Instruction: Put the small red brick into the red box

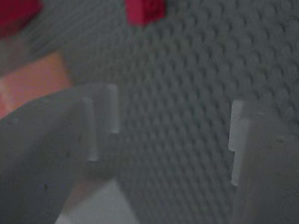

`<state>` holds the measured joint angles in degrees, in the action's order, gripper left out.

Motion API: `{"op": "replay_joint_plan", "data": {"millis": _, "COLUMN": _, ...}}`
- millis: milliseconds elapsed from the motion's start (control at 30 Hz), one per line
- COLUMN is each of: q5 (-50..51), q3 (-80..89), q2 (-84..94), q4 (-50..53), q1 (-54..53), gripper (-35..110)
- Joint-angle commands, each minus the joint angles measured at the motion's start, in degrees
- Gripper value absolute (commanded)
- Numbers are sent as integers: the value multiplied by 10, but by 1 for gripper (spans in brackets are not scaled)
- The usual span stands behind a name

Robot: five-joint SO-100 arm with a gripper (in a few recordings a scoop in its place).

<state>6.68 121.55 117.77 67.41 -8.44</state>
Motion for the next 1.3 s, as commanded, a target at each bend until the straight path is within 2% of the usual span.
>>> {"op": "replay_joint_plan", "data": {"millis": 0, "q5": -16, "q3": -178, "q2": -178, "q4": 31, "q1": -27, "gripper": 19}}
{"op": "replay_joint_plan", "data": {"millis": 167, "q5": -36, "q3": -308, "q2": -322, "q4": 56, "q1": -40, "gripper": 20}}
{"op": "replay_joint_plan", "data": {"millis": 467, "q5": -54, "q3": -402, "q2": -439, "q4": 62, "q1": -40, "gripper": 19}}
{"op": "replay_joint_plan", "data": {"millis": 1033, "q5": -52, "q3": -475, "q2": -527, "q4": 41, "q1": -38, "gripper": 16}}
{"op": "replay_joint_plan", "data": {"millis": 1267, "q5": -38, "q3": -496, "q2": -550, "q4": 32, "q1": -36, "gripper": 0}}
